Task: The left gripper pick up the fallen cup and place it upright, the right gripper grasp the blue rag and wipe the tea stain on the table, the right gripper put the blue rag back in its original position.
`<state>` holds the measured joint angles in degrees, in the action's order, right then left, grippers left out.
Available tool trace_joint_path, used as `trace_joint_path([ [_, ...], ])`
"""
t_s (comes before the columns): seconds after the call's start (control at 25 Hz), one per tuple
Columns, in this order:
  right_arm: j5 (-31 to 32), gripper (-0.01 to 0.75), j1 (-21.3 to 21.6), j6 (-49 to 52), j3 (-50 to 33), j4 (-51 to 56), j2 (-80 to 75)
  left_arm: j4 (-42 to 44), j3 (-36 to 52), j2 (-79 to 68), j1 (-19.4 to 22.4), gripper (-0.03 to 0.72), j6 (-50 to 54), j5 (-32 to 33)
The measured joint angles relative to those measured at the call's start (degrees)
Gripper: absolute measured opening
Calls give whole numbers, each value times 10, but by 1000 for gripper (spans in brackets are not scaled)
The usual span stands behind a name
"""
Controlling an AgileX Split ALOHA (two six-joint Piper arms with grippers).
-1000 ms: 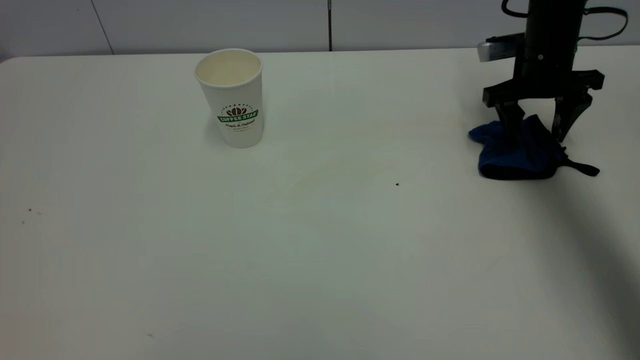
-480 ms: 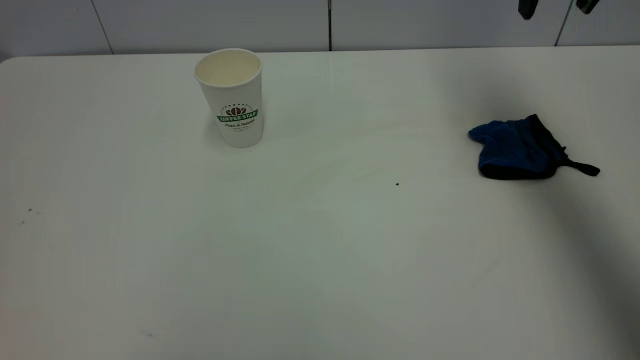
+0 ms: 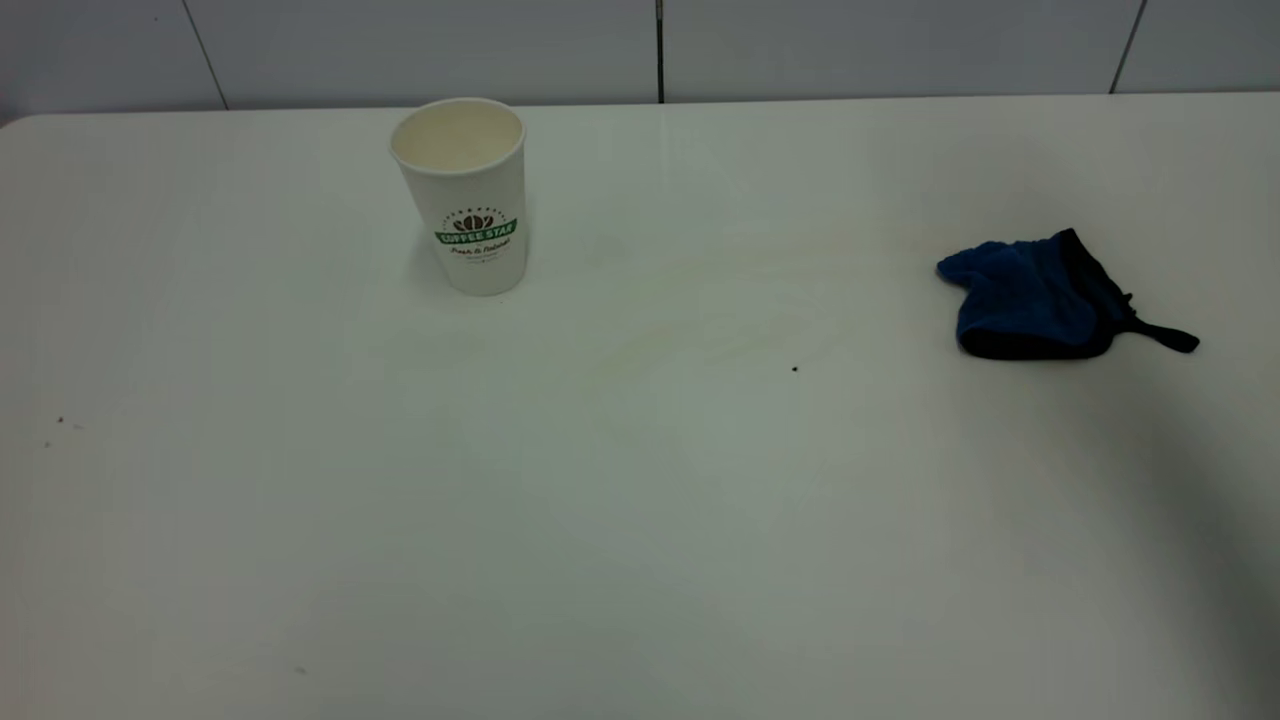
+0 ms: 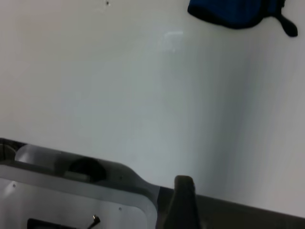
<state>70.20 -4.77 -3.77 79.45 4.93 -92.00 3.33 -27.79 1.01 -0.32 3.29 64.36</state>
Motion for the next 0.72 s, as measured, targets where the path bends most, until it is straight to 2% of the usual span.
trace_joint_path([
  [0.4, -3, 708, 0, -1, -204, -6, 182, 0, 0, 0, 0, 348, 0, 0],
  [0.72, -39, 695, 0, 2, -380, -10, 499, 0, 0, 0, 0, 348, 0, 0],
])
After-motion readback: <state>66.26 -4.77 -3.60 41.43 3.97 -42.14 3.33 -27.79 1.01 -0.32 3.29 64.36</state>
